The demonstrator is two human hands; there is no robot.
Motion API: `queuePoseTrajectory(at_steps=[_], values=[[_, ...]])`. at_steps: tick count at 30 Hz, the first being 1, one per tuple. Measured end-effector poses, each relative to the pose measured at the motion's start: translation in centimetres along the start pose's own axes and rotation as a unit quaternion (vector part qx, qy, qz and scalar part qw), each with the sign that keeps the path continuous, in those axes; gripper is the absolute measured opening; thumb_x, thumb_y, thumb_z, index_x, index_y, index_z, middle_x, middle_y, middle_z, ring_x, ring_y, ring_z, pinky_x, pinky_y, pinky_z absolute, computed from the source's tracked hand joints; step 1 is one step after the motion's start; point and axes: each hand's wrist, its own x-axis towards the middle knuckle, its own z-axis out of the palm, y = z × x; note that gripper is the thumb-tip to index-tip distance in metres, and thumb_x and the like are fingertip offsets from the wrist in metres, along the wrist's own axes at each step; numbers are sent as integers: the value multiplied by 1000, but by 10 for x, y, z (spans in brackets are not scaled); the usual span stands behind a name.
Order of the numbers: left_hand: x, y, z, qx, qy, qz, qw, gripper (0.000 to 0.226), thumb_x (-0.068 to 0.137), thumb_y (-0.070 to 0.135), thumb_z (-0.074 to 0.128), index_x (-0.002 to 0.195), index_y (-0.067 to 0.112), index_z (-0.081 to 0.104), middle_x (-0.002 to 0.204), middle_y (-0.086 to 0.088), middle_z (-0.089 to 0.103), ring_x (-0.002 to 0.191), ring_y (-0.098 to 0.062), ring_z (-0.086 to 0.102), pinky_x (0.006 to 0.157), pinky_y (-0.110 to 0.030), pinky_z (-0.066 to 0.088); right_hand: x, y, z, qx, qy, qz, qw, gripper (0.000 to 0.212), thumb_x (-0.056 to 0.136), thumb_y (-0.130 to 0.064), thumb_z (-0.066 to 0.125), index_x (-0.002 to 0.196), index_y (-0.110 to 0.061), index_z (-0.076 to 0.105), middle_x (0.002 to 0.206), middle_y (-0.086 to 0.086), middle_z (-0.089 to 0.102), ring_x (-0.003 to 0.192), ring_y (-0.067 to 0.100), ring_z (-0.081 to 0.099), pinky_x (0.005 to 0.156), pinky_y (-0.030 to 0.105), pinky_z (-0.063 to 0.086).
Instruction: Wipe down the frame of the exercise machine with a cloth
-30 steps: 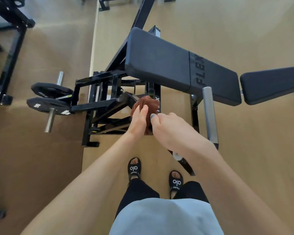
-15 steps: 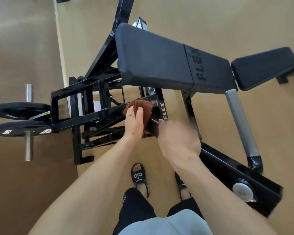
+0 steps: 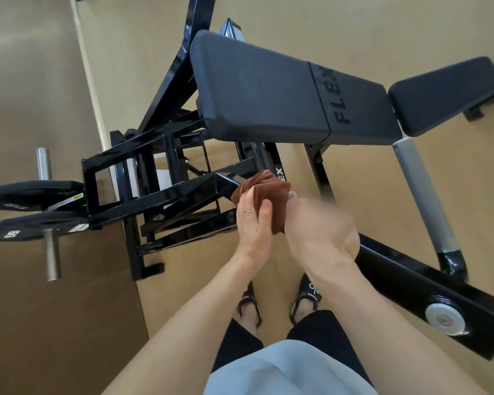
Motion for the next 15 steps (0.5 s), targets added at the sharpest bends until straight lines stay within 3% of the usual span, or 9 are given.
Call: queuePoseTrajectory(at_steps=[3, 5, 8, 10, 12, 15], values=[[25, -8, -14, 4, 8, -15, 1000, 25, 84, 78, 39, 105, 89, 33, 147, 4, 41, 136, -23, 46, 114, -55, 43, 1, -2, 1, -16, 4, -3, 1000, 76, 100, -46, -6, 100, -22, 66, 79, -1, 54, 65, 22, 47, 52, 33, 18], [47, -7, -24, -7, 25, -42, 999, 24, 90, 72, 41, 114, 74, 42, 138, 2, 48, 128, -21, 54, 109, -52, 49, 0, -1, 1, -15, 4, -5, 1000, 71, 104, -47, 0, 98, -21, 66, 78, -1, 54, 64, 21, 49, 51, 31, 22], [76, -4, -29, -10, 48, -86, 995, 32, 107, 49, 38, 135, 37, 44, 124, 6, 52, 111, -12, 57, 111, -46, 47, -3, 2, 0, -5, -8, -16, 1000, 64, 107, -46, 6, 104, -20, 64, 82, 1, 53, 67, 20, 50, 55, 33, 31], [69, 1, -20, 0, 67, -104, 992, 29, 110, 44, 36, 137, 35, 41, 116, 16, 47, 99, -2, 53, 107, -35, 44, -3, 5, -3, 12, -27, -33, 999, 63, 107, -46, 6, 112, -19, 63, 89, 2, 55, 73, 21, 50, 59, 34, 31], [45, 0, -3, 24, 54, -88, 994, 36, 109, 45, 37, 143, 35, 39, 123, 15, 47, 104, -3, 52, 101, -33, 41, -3, 8, -8, 51, -55, -37, 997, 64, 106, -47, 5, 119, -19, 62, 103, 5, 63, 84, 25, 56, 68, 37, 37], [10, 1, 17, 32, 41, -74, 996, 49, 102, 54, 43, 148, 36, 38, 145, 7, 44, 131, -17, 46, 112, -41, 39, 0, 8, -17, 149, -72, -26, 986, 60, 106, -48, 11, 127, -20, 59, 122, 8, 64, 105, 29, 61, 90, 46, 44]])
